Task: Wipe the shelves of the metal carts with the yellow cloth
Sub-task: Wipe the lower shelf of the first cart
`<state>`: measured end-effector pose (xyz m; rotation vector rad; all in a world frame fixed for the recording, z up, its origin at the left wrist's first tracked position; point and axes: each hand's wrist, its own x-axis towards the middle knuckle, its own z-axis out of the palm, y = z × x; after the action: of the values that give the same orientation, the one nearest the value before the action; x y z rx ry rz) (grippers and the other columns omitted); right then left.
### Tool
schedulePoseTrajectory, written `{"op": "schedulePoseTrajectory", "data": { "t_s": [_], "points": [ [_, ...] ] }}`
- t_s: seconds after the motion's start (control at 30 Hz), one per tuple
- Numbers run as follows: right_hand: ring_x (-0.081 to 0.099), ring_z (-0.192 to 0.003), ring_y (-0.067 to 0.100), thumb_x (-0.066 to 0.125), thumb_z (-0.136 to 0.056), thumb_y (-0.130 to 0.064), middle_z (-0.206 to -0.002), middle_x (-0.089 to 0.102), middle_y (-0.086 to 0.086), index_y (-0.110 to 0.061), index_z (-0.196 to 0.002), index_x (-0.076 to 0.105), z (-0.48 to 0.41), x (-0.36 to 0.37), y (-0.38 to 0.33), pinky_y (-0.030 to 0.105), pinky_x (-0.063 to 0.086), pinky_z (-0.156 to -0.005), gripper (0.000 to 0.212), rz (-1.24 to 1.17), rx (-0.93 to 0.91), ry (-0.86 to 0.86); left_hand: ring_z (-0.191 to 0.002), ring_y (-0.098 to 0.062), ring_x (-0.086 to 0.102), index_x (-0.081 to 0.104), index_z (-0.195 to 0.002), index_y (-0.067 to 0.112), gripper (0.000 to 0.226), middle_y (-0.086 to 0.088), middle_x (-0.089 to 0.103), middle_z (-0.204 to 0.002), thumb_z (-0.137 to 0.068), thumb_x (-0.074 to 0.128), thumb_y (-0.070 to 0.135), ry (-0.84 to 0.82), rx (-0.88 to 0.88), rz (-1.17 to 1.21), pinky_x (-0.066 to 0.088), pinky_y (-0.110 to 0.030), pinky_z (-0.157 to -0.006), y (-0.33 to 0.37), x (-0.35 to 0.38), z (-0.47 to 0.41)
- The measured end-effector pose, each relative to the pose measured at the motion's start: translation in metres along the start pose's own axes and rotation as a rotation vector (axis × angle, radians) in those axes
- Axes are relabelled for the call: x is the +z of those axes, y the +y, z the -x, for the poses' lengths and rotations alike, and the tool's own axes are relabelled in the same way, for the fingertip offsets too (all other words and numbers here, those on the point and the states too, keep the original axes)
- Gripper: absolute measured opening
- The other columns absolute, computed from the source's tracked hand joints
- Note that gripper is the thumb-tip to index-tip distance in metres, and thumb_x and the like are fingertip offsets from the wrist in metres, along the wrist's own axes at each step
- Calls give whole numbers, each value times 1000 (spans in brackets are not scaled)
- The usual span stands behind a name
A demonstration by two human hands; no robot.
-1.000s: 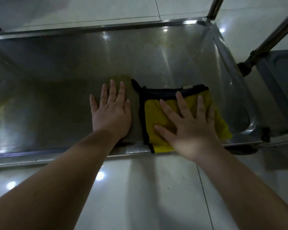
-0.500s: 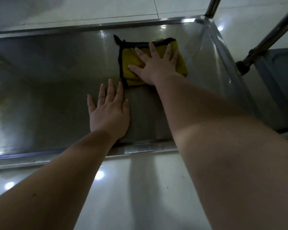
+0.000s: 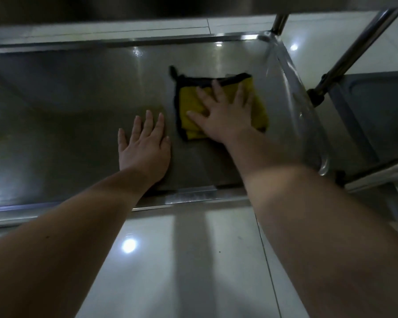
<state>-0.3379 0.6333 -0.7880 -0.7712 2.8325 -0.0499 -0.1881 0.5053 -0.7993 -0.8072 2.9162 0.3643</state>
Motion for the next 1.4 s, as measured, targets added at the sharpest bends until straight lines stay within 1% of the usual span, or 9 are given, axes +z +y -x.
{"op": "schedulePoseTrajectory", "data": {
  "t_s": [0.13,0.27,0.4,0.6,0.7,0.97,1.07,1.23,1.4],
  "points": [
    [-12,-147,43,18,-85,-83,-164,-11,-14,-57,-149,-4,19,5,25,62,-7,-116,73,61,-104,6,-152,-17,-4,4,-158,32,57,9,-3,-165,-105,25,36,-33,81,-24,-1,-43,-122,-16,-11,0],
    [-10,-147,45,17,-83,-86,-164,-9,-13,-56,-149,-5,29,-4,103,61,-8,-116,76,-4,186,4,-152,-21,-1,5,-157,35,56,9,-1,-165,-104,20,44,15,106,-116,2,-49,-122,-61,-15,12],
    [-13,-146,47,18,-84,-84,-164,-10,-9,-52,-151,-1,47,-3,93,64,-10,-114,77,-67,400,21,-152,-22,-5,2,-156,38,58,10,-5,-165,-102,17,50,25,77,-118,-5,-53,-120,-68,-7,19],
    [-15,-144,50,17,-85,-82,-163,-15,-12,-55,-149,-3,93,20,-34,68,-11,-111,72,-4,13,-6,-152,-22,-7,0,-157,37,58,11,-7,-165,-103,17,48,3,81,-126,-4,-54,-120,-67,-7,20],
    [-17,-146,45,16,-83,-85,-162,-15,-16,-58,-148,-6,100,22,-26,64,-11,-114,73,33,-96,-38,-152,-20,-7,3,-157,37,57,11,-6,-165,-103,18,48,9,92,-98,-5,-53,-120,-68,-8,23],
    [-12,-147,44,18,-83,-85,-163,-12,-14,-57,-149,-4,108,5,110,61,-9,-116,75,-74,383,-13,-152,-21,-4,4,-156,39,57,10,-3,-165,-102,18,49,40,98,-91,-3,-54,-120,-58,-5,29],
    [-14,-146,47,17,-86,-82,-162,-17,-15,-55,-149,-6,117,12,53,65,-7,-114,72,-55,317,-34,-152,-22,-4,5,-156,38,57,10,-2,-165,-102,19,49,49,86,-82,-3,-55,-120,-56,-3,31],
    [-22,-146,40,17,-84,-84,-160,-19,-20,-59,-146,-10,144,28,-19,60,-13,-115,72,33,-89,-86,-152,-21,-3,7,-157,39,56,10,-1,-165,-103,19,48,65,93,-74,-3,-53,-120,-59,-1,33],
    [-17,-148,38,18,-84,-83,-160,-17,-22,-61,-145,-11,141,15,77,57,-8,-118,71,18,141,-62,-152,-21,-2,9,-157,38,57,10,0,-165,-102,20,49,70,99,-34,-3,-53,-120,-54,-2,38]
  ]
}}
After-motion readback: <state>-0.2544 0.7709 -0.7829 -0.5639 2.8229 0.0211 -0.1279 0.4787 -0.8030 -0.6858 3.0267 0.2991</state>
